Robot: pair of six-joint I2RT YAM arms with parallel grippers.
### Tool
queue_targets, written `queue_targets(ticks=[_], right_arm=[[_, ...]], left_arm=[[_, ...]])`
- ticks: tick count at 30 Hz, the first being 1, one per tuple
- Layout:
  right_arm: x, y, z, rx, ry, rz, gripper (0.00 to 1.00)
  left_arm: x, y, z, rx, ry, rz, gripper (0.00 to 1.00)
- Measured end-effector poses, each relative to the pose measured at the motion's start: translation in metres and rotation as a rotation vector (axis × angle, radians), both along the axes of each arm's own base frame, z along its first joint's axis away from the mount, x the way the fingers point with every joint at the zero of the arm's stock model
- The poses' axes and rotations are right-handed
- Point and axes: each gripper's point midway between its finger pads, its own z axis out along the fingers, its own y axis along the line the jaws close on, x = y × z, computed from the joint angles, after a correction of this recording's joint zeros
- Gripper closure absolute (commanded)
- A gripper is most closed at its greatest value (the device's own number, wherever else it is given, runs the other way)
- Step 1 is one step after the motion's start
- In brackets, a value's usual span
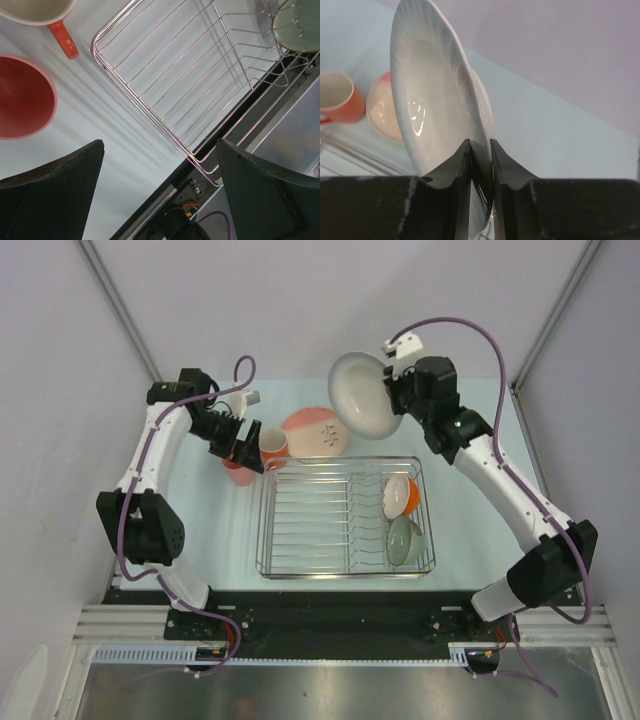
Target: Load the mixed dishes into the dish rack
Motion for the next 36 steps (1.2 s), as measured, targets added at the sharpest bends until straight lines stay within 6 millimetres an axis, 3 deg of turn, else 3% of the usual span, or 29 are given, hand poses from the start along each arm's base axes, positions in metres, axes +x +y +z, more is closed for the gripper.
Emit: queue_targets(ticks=[2, 4, 11, 16, 21, 30, 36], right_arm=[[-0.018, 0.018, 0.006, -0.080, -0.056, 0.084, 1.00], [-0.030, 0.023, 0.002, -0.165, -0.080, 0.141, 1.00], [-0.031, 0.003, -0.025, -0.449, -0.094, 0.196, 1.00], [-0.039, 0.007, -0.040, -0.621, -0.103, 0.293, 1.00], [-0.050, 0.019, -0.037, -0.704, -0.146, 0.387, 1.00], [-0.075, 0.018, -0.030, -0.763, -0.156, 0.448, 1.00], [-0.079, 0.020, -0.032, -0.770, -0.148, 0.462, 1.00]], left_arm=[[-0.001, 0.000, -0.001, 0.002, 0.004, 0.001, 0.00], [-0.001, 0.001, -0.001, 0.005, 0.005, 0.001, 0.00], [-0.003, 0.001, -0.003, 0.005, 0.012, 0.003, 0.00], [-0.003, 0.001, -0.007, 0.004, 0.018, 0.004, 0.00], [0.000, 0.000, -0.010, 0.002, 0.013, 0.011, 0.00], [0.006, -0.001, -0.009, -0.006, -0.003, 0.029, 0.00], [0.008, -0.002, -0.009, -0.011, -0.009, 0.035, 0.00]])
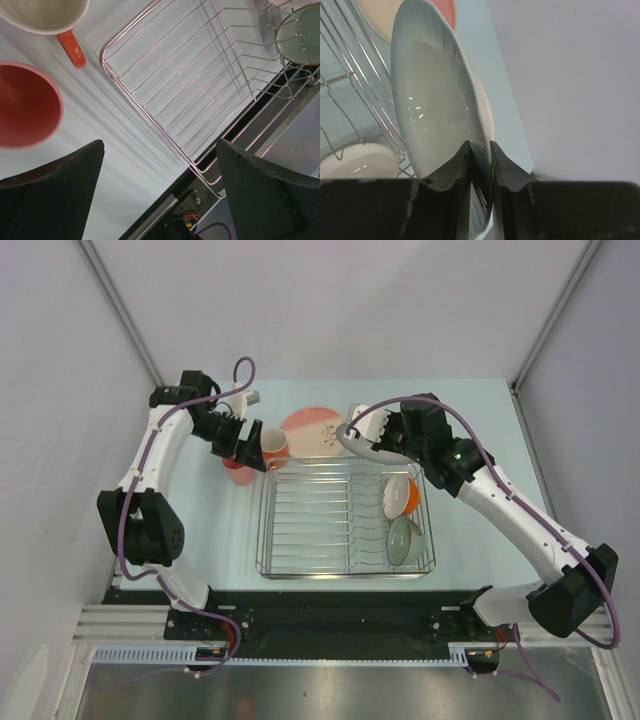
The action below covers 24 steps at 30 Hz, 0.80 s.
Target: Load the mixed dishes into the dish rack
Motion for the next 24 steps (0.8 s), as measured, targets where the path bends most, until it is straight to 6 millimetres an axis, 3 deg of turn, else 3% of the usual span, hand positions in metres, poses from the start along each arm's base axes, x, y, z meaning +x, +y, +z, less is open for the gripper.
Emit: queue_targets(ticks=[10, 19, 24], right_arm=[[0.002, 0.003, -0.012, -0.022, 0.029, 0.008, 1.00], [0.006, 0.004, -0.045, -0.058, 0.096, 0.014, 1.00], [0.009, 0.003, -0.046, -0.048, 0.097, 0.017, 1.00]], left_arm=[[0.000, -0.001, -0.010, -0.007, 0.014, 0.012, 0.00], [0.000, -0.005, -0.008, -0.029, 0.021, 0.013, 0.00], [0.000, -0.005, -0.008, -0.029, 0.021, 0.013, 0.00]])
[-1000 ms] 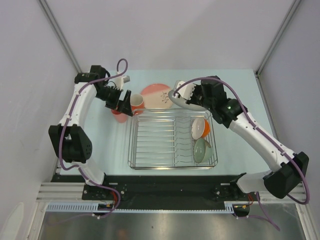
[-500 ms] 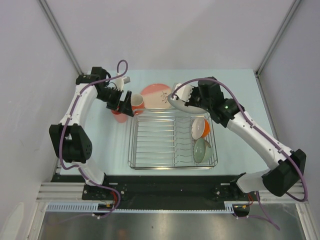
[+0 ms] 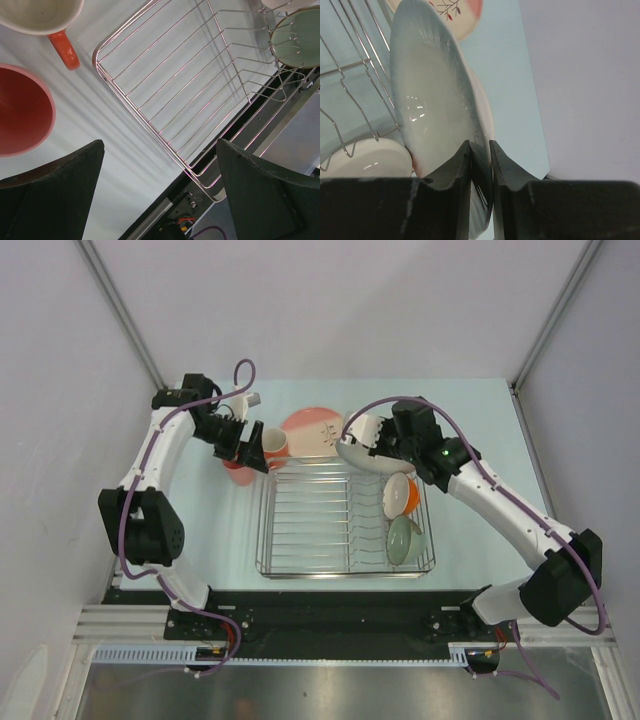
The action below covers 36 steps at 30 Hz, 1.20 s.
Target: Load the mixed dishes into the dish rack
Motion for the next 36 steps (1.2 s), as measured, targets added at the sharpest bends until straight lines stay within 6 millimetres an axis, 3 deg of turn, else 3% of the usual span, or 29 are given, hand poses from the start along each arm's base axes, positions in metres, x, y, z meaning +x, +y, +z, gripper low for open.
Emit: queue_targets(ticks=[5, 17, 27, 33, 36], right_arm=[[0.004, 0.004, -0.002, -0.002, -0.009, 0.015, 1.00], [0.004, 0.040, -0.011, -0.201, -0.119, 0.108, 1.00], [-0.006, 0.043, -0.017, -0.244, -0.124, 0.113, 1.00], [-0.024, 0.037, -0.048, -0.299, -0.043, 0.123, 1.00], [-0.030, 0.037, -0.053, -0.318, -0.032, 0.129, 0.99]], left_arm=[[0.001, 0.000, -0.001, 0.000, -0.005, 0.000, 0.00], [0.004, 0.000, -0.006, -0.002, 0.000, 0.000, 0.00], [0.006, -0.003, -0.008, -0.017, 0.009, -0.004, 0.01], [0.010, -0.004, -0.013, -0.022, 0.014, -0.004, 0.00], [0.010, -0.004, -0.016, -0.025, 0.025, -0.005, 0.00]])
